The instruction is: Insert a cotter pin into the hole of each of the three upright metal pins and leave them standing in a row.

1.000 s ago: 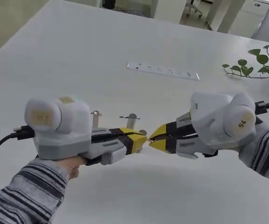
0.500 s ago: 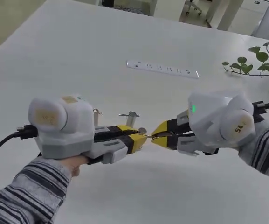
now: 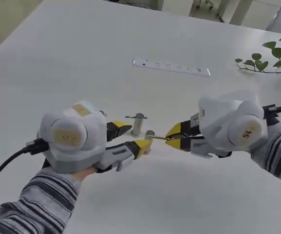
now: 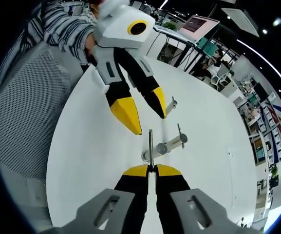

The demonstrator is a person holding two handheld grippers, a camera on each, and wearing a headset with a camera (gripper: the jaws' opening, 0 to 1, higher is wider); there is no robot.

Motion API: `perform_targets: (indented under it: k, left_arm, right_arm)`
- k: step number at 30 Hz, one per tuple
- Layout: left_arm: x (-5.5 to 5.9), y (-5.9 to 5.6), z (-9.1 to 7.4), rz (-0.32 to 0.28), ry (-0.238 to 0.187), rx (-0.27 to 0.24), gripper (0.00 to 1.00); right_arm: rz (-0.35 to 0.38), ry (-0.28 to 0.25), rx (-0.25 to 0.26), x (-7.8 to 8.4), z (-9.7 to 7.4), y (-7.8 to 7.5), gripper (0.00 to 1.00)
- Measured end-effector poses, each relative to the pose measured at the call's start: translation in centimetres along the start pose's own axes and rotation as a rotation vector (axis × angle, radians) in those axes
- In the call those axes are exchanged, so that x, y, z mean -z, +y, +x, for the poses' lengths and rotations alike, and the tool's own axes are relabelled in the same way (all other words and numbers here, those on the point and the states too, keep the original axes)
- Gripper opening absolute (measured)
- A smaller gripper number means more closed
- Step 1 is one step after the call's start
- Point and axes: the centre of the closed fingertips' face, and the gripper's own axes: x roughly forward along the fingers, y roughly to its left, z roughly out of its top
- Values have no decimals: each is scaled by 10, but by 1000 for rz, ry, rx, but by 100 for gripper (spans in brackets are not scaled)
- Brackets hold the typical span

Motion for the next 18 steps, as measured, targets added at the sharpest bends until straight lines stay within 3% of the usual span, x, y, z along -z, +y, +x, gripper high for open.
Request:
perform_targets:
  k: [8,18]
  left_arm:
    - [16,-4,15,30,52,-28,31]
    - [26,1,27,-28,86,-40,28]
  right_arm:
    - [21,23,7,16,5,-2,0]
    - [32,60,0,34,13,-5,0]
